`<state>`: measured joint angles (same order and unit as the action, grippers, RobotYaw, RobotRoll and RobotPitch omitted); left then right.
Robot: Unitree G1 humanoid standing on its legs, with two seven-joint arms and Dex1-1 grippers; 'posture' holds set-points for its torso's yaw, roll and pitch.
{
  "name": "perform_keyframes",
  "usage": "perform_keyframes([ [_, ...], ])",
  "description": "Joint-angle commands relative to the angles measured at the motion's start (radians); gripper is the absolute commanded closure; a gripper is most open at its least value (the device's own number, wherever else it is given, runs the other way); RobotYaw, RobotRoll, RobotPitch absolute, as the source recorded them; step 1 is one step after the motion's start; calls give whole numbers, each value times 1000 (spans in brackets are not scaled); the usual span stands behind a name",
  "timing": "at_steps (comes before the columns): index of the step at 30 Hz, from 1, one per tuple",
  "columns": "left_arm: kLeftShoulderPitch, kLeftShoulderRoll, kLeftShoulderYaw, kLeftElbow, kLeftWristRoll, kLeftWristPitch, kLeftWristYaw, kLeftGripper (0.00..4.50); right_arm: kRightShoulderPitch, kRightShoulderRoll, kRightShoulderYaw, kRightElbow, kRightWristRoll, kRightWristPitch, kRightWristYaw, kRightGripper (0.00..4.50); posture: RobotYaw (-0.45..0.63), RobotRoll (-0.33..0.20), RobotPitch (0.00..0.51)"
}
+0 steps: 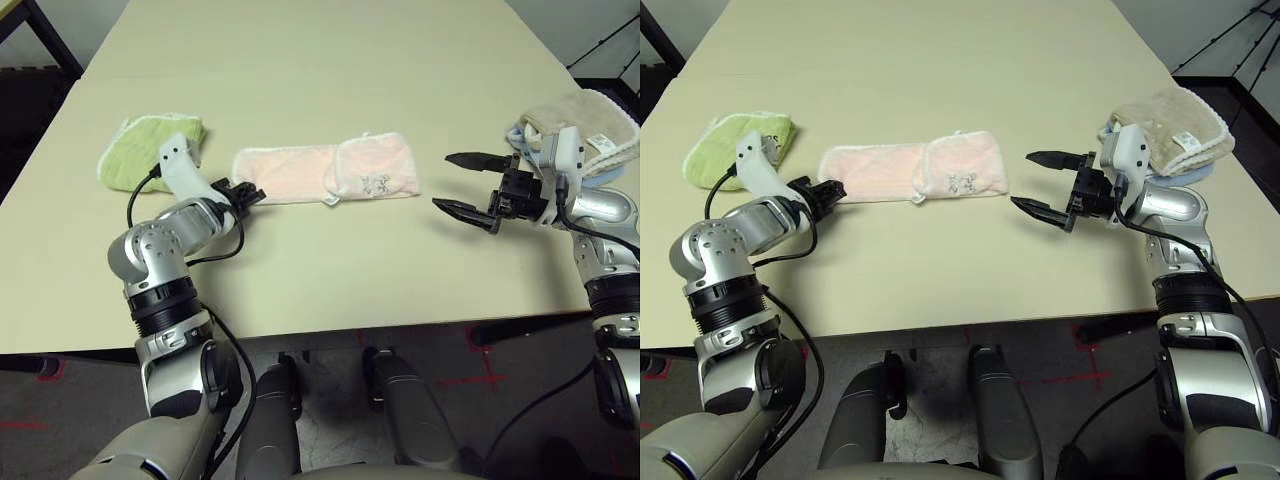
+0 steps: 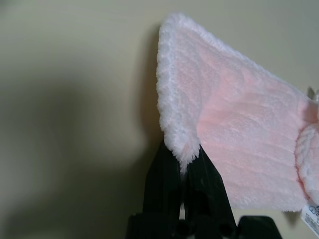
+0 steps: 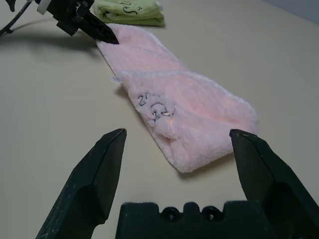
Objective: Fold the towel and set it aside.
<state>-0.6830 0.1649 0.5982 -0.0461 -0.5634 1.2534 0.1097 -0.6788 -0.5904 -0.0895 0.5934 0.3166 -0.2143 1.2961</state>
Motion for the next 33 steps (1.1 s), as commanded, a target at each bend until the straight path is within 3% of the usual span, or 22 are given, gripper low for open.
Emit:
perform_keyframes([
  [1,35,5,14,-21,7,28,20,4487,-9,0,13,22,-11,-16,16,0,-150,0,247],
  [8,-21,58,-56,-43,24,14,-2,4487,-18,7,11,32,-17,-20,21,0,-150,0,244],
  [13,-98,52,-80,-68,13,38,6,4487,-15,6,9,29,-16,-19,21,0,-153,0,241],
  [33,-268,-170,-185,-229,12,307,-8,4487,-1,22,9,11,-19,-19,5,0,-170,0,230],
])
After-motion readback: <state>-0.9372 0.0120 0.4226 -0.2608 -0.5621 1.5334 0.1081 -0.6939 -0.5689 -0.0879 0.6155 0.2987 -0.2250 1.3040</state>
